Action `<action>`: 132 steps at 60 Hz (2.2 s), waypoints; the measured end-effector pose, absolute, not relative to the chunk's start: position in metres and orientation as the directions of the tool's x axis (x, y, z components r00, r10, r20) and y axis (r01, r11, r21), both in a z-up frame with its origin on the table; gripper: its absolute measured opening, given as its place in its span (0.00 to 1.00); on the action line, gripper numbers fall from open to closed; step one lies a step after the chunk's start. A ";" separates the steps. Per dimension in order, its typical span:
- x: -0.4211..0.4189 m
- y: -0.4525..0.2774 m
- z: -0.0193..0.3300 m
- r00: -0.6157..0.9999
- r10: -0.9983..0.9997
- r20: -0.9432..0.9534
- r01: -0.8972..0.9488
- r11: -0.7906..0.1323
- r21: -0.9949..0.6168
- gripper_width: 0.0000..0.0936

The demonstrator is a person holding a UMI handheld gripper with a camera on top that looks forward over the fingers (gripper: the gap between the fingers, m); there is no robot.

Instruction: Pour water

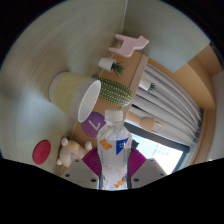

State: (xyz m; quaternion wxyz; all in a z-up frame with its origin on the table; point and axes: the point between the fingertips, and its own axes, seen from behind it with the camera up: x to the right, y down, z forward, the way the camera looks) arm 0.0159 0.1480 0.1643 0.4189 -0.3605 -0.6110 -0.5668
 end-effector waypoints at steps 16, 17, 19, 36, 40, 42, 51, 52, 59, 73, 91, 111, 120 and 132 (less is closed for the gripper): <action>-0.014 0.158 0.154 -0.724 -0.146 0.675 0.658 0.150 0.738 0.34; -0.014 0.158 0.153 -0.728 -0.143 0.670 0.654 0.148 0.742 0.34; -0.015 0.159 0.150 -0.730 -0.141 0.668 0.651 0.151 0.744 0.34; -0.008 0.161 0.173 -0.601 -0.138 0.787 0.783 0.096 0.615 0.34; -0.001 0.160 0.193 -0.370 -0.112 0.922 0.921 0.082 0.380 0.34; 0.005 0.159 0.202 -0.223 -0.093 0.970 0.971 0.066 0.230 0.34; 0.030 0.150 0.240 0.413 -0.046 0.910 0.911 0.022 -0.412 0.34; 0.034 0.149 0.244 0.468 -0.043 0.883 0.884 0.017 -0.467 0.34; 0.056 0.139 0.265 0.778 -0.038 0.627 0.627 0.017 -0.779 0.34; 0.091 0.133 0.234 0.991 0.024 0.129 0.129 -0.035 -0.991 0.35; 0.124 0.149 0.142 0.998 0.010 -0.058 -0.056 -0.132 -0.990 0.37; 0.123 0.150 0.117 0.999 0.035 -0.028 -0.023 -0.126 -0.992 0.40; 0.122 0.150 0.116 0.999 0.036 -0.011 -0.006 -0.138 -0.990 0.53; 0.125 0.126 0.109 0.999 -0.002 0.033 0.032 -0.191 -0.981 0.93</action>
